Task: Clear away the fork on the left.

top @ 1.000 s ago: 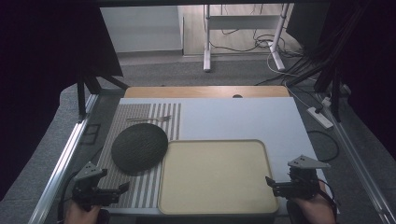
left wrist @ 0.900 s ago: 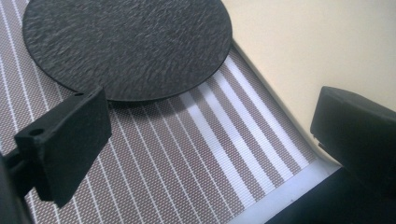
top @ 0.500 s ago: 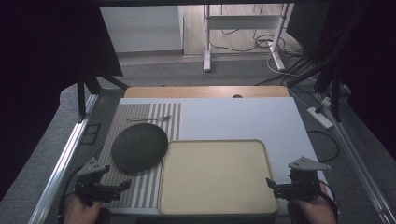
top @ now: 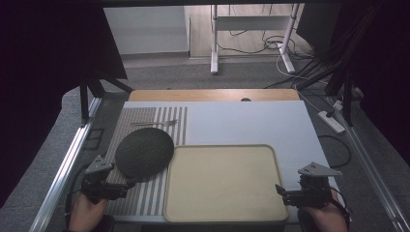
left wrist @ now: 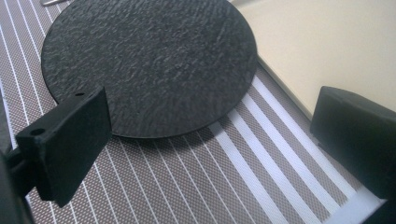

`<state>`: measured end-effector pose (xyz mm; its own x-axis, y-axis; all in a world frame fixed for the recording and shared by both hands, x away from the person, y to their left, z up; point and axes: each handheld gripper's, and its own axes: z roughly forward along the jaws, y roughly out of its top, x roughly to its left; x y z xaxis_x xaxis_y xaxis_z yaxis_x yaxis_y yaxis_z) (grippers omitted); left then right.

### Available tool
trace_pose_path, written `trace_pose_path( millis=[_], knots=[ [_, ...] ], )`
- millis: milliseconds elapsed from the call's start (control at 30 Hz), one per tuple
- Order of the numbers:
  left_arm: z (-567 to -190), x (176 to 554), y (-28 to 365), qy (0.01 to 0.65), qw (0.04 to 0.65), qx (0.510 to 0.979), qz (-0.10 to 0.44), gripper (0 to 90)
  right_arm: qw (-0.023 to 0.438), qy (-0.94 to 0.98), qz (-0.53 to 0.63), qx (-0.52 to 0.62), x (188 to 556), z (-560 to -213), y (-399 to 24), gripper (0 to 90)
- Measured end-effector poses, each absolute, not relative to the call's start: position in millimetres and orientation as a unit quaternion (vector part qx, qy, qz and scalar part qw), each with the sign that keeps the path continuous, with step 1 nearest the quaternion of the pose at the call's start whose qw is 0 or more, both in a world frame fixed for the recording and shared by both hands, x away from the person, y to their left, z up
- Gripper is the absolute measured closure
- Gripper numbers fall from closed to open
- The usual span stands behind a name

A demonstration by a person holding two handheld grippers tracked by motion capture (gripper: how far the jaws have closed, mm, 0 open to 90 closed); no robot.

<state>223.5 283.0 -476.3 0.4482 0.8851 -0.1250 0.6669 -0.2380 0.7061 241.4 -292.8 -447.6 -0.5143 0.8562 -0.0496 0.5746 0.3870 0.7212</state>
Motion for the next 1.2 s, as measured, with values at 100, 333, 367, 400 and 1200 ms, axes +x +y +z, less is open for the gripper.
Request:
trace_pose_path(
  millis=[100,333,367,400,1200],
  knots=[
    [-477.8,230.7,287.1,0.513,0.37,0.762,0.138,0.3,0.213,0.806,0.328,0.444,241.7,-447.7,-292.4,0.4],
    [-484.0,250.6,289.0,0.511,0.366,0.769,0.119,0.4,0.212,0.807,0.327,0.443,242.1,-448.1,-292.4,0.5],
    [-485.2,254.6,289.0,0.511,0.365,0.77,0.114,0.4,0.212,0.807,0.327,0.443,242.2,-448.1,-292.4,0.5],
    [-485.7,257.1,289.2,0.51,0.364,0.771,0.109,0.4,0.212,0.807,0.327,0.443,242.2,-448.1,-292.4,0.4],
    [-485.8,329.3,284.9,0.517,0.333,0.783,0.097,0.6,0.209,0.805,0.327,0.449,243.6,-448.6,-293.4,0.4]
  ],
)
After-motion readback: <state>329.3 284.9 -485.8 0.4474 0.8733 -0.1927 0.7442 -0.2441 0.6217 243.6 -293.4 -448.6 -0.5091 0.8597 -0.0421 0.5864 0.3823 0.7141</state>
